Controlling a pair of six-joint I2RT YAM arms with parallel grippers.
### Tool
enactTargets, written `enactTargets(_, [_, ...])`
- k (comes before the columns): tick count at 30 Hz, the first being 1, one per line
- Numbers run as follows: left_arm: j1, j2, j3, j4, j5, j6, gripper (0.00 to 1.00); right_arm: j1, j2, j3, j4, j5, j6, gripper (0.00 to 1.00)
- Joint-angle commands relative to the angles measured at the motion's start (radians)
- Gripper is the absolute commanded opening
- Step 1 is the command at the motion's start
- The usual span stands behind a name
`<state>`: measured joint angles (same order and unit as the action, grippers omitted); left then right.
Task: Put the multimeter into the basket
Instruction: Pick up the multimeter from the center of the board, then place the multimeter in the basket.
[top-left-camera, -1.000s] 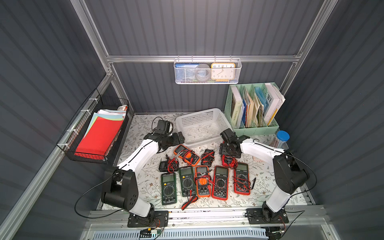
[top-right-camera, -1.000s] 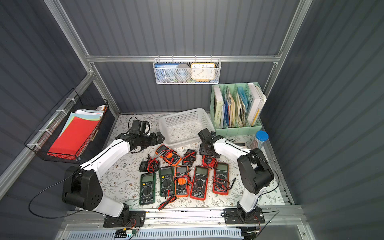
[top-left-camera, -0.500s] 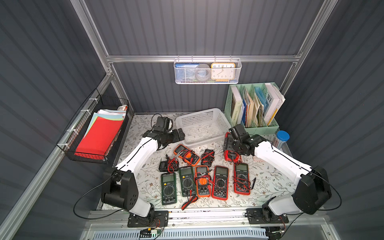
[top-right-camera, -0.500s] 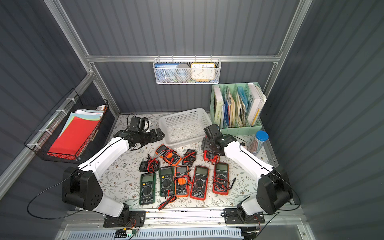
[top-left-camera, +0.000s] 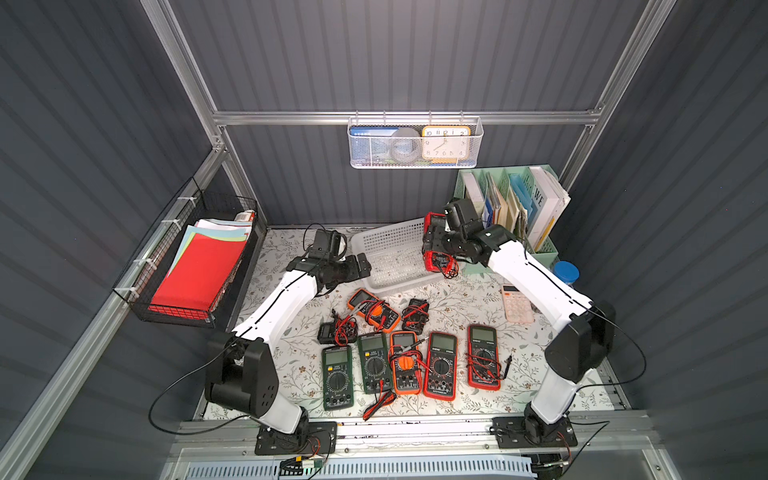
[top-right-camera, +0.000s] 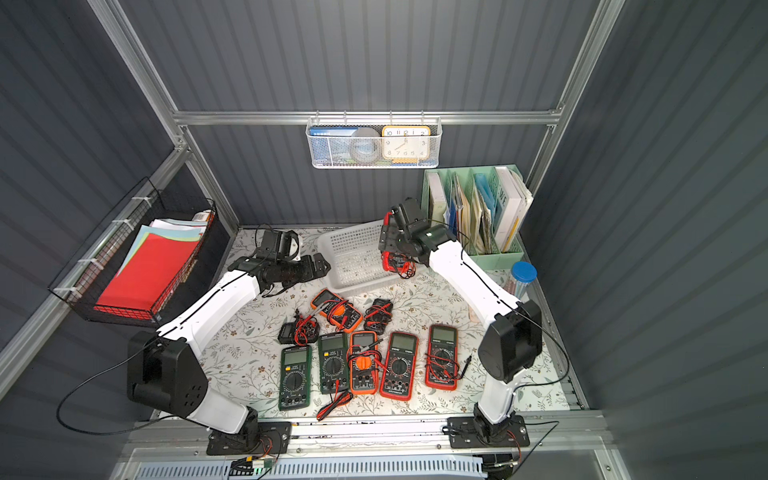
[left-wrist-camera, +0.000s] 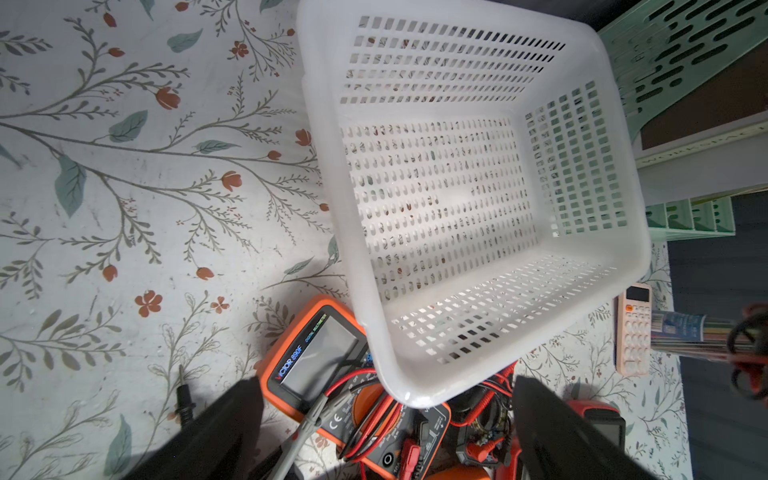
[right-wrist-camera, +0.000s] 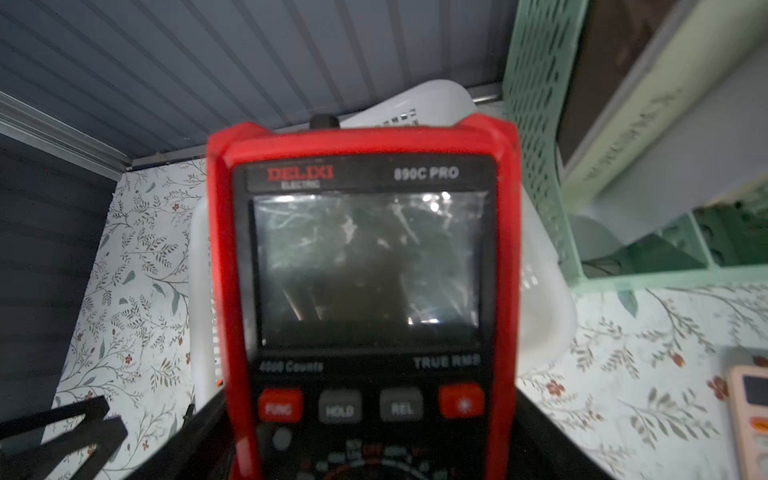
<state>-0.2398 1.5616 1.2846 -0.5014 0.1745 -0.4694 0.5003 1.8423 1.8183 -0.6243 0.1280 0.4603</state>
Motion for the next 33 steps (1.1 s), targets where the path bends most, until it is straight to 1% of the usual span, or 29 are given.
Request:
enactTargets(1, [-0.005, 0.012, 0.034, -0.038, -0.038, 0.026, 0.99, 0.002, 0.079, 0.101, 0.063, 0.000, -0.051, 0.48])
enactTargets(7, [-0.005, 0.017, 0.035, -0.048, -0.032, 0.029, 0.99, 0.000, 0.221, 0.197, 0.132, 0.051, -0.144, 0.49])
enactTargets(12, [-0.006, 0.014, 0.028, -0.048, -0.027, 0.030, 0.99, -0.020, 0.326, 0.298, 0.158, 0.051, -0.206, 0.49])
enactTargets(17, [-0.006, 0.023, 0.032, -0.048, -0.014, 0.024, 0.99, -0.038, 0.417, 0.388, 0.140, 0.042, -0.253, 0.49])
enactTargets(20, [-0.006, 0.025, 0.032, -0.048, -0.010, 0.023, 0.99, -0.040, 0.453, 0.409, 0.135, 0.047, -0.297, 0.50])
enactTargets(26, [-0.007, 0.028, 0.027, -0.038, 0.003, 0.012, 0.99, -0.042, 0.504, 0.425, 0.121, 0.107, -0.381, 0.50])
enactTargets(33, [-0.011, 0.037, 0.035, -0.036, 0.008, 0.003, 0.99, -0.049, 0.557, 0.450, 0.094, 0.135, -0.411, 0.53])
